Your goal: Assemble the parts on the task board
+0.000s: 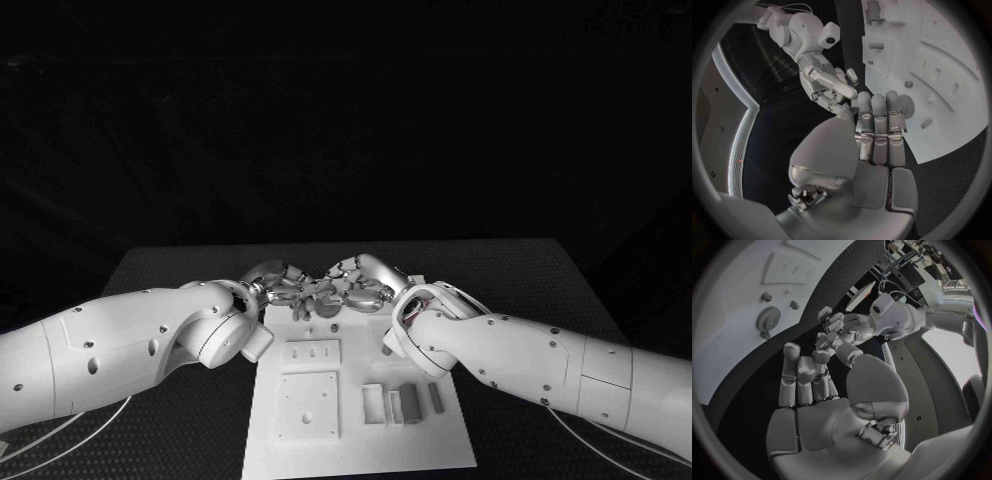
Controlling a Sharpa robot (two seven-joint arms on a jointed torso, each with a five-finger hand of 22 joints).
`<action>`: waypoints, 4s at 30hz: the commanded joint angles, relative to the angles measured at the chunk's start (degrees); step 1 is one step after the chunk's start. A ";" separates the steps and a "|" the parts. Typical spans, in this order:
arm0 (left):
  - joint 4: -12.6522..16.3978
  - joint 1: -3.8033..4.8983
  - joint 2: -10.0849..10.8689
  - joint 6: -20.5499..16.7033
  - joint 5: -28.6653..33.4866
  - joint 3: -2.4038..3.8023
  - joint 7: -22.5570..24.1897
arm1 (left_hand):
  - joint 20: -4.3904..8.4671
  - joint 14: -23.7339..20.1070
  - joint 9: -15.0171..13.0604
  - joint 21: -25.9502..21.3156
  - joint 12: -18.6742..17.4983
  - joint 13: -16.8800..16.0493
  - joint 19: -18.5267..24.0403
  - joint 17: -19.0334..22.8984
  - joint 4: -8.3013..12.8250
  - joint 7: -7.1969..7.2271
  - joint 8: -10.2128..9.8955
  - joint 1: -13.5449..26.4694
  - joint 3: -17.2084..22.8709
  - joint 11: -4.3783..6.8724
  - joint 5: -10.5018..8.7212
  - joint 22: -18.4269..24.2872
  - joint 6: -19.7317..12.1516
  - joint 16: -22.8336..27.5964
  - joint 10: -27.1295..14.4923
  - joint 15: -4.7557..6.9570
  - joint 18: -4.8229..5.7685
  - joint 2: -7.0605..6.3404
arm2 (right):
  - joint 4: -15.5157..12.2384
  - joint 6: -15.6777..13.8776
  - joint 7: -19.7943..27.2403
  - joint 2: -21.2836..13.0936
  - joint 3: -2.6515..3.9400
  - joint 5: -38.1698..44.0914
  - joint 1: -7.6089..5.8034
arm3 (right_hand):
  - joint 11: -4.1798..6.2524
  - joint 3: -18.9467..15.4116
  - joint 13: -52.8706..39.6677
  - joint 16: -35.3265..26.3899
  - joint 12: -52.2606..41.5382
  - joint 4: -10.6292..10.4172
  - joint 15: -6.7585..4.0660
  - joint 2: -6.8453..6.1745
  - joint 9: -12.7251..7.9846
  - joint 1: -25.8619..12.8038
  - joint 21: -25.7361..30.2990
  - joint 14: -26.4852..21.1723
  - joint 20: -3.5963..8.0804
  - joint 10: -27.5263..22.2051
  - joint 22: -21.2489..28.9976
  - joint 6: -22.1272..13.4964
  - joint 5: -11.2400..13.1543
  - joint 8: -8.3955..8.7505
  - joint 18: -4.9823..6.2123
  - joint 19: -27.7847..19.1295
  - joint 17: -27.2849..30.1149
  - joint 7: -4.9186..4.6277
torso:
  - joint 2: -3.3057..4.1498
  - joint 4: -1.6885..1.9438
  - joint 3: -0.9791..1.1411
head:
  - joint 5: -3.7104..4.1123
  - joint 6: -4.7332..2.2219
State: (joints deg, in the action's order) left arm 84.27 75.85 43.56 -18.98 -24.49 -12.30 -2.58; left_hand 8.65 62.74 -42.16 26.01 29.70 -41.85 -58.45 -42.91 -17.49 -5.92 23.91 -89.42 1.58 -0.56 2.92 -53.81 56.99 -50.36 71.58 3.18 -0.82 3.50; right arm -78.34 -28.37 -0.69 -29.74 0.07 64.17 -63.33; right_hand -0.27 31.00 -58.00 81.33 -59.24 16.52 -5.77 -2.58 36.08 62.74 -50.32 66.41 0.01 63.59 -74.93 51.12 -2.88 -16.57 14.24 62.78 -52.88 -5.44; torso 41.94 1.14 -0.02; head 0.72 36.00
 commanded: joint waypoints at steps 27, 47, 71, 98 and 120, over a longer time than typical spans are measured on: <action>0.15 0.03 -0.17 1.98 2.63 0.04 0.89 | -0.06 -1.00 -1.29 -0.90 -0.75 0.34 -0.35 1.75 0.86 1.96 -1.00 0.87 0.62 1.26 0.07 0.01 2.81 -1.06 -2.34 -0.16 0.41 -0.26 | 0.78 -1.29 1.25 0.59 0.01 2.83 0.05 | 1.40 0.79 0.18 0.63 -0.61 0.22 -1.37 0.91 1.19 1.74 -0.96 0.60 0.69 0.68 -1.07 6.57 -0.02 -1.20 0.76 0.50 -0.13 0.19 | -0.02 -0.03 -0.02 | 0.18 0.12; -0.24 0.03 0.22 5.67 6.98 0.04 -2.74 | -1.45 -5.83 0.75 -4.27 -2.04 0.94 1.54 8.98 0.81 -0.59 -5.18 21.85 6.86 -0.73 1.63 0.15 -1.59 -4.00 -7.00 -1.72 0.33 -11.89 | 0.94 -0.54 2.39 0.03 0.01 4.12 0.05 | 1.55 1.08 0.27 0.61 -0.58 0.21 -1.48 1.31 1.58 1.50 -1.05 0.74 0.74 0.84 -1.04 7.40 -0.01 -1.47 0.76 0.48 -0.08 0.36 | 0.02 -0.03 0.00 | 0.30 0.26; -0.77 0.03 0.40 8.80 15.71 0.05 -2.37 | -3.55 -12.30 -3.64 -7.77 2.40 2.57 5.18 14.04 9.54 -1.41 0.08 28.90 13.27 -2.76 31.08 -1.92 -6.68 -9.89 -14.26 -3.75 0.47 -11.59 | 1.29 0.93 3.15 0.07 0.01 4.19 0.06 | 1.59 1.04 0.30 0.57 -0.54 0.20 -1.52 1.17 1.66 1.34 -1.06 0.74 0.73 0.86 -1.03 7.40 -0.01 -1.42 0.76 0.44 -0.06 0.40 | -0.01 0.10 -0.06 | 0.35 0.35; -0.99 0.03 0.53 7.88 16.05 0.06 -2.84 | -3.46 -12.72 -1.65 -8.26 6.76 5.56 4.13 18.00 33.29 -0.01 5.66 45.06 29.97 -2.75 23.22 -6.40 -5.07 -13.45 -15.18 -3.70 0.63 -8.85 | 1.42 2.05 3.45 0.17 0.01 4.09 0.11 | 1.62 1.03 0.33 0.55 -0.52 0.19 -1.55 1.15 1.72 1.14 -1.08 0.75 0.71 0.88 -1.03 7.34 -0.01 -1.31 0.76 0.42 -0.04 0.43 | -0.02 0.00 -0.03 | 0.32 0.48; -1.25 0.03 0.53 9.28 15.46 0.06 -2.61 | -3.30 -12.42 0.99 -8.80 7.40 6.48 3.73 18.69 31.78 0.74 3.89 44.31 29.83 -2.45 16.74 -7.40 -2.67 -14.25 -14.61 -3.50 0.55 -5.97 | 1.70 4.01 3.52 0.60 0.00 4.04 0.16 | 1.62 0.99 0.37 0.49 -0.47 0.16 -1.57 1.24 1.77 0.80 -1.09 0.73 0.66 0.88 -1.00 7.17 -0.01 -1.12 0.76 0.39 -0.01 0.43 | -0.04 0.05 -0.05 | 0.29 0.66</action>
State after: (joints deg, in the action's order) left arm 82.83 75.76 44.24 -11.16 -8.90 -12.39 -6.29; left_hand 5.42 50.16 -41.26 17.58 36.99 -35.40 -54.39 -24.30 14.51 -5.20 27.95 -45.04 31.44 -3.25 19.79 -61.17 54.06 -64.30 57.03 -0.61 -0.85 -2.82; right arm -76.61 -26.13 2.31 -29.30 0.15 67.70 -63.31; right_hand 1.15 31.79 -57.68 81.75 -59.46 16.69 -7.05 -1.64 37.76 63.93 -51.15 67.12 0.37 64.62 -74.91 52.54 -2.87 -17.52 14.18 63.17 -52.90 -4.01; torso 41.92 1.17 -0.05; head 1.02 36.60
